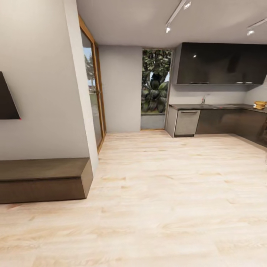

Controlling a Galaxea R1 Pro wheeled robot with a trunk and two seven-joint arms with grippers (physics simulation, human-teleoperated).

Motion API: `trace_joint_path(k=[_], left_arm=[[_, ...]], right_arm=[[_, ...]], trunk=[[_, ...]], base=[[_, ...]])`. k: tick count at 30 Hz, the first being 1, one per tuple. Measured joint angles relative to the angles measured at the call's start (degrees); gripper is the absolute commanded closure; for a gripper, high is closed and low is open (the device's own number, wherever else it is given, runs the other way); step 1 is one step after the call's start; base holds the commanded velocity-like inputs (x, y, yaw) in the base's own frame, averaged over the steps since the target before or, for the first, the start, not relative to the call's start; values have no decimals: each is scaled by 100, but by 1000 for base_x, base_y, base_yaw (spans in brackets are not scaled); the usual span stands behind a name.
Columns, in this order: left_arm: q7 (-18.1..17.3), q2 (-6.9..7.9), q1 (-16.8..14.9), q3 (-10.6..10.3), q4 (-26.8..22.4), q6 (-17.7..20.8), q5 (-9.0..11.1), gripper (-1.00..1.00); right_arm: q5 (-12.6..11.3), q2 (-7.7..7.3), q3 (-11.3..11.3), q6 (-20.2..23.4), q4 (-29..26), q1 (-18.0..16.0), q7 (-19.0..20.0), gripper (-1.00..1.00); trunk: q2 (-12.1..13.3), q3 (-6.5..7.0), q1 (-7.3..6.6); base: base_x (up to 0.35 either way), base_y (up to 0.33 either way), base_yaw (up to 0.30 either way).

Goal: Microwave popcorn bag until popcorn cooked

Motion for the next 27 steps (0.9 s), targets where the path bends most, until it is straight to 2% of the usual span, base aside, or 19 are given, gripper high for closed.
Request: trace_joint_path(k=[12,27], left_arm=[[0,7,0,0,3,0,0,-100],[0,14,0,0,5,0,1,-100]], right_arm=[[0,0,0,0,0,0,0,-100],[0,0,0,-3,0,0,0,-100]], trunk=[[0,0,0],[0,0,0]], base=[[340,0,-68],[340,0,-215]])
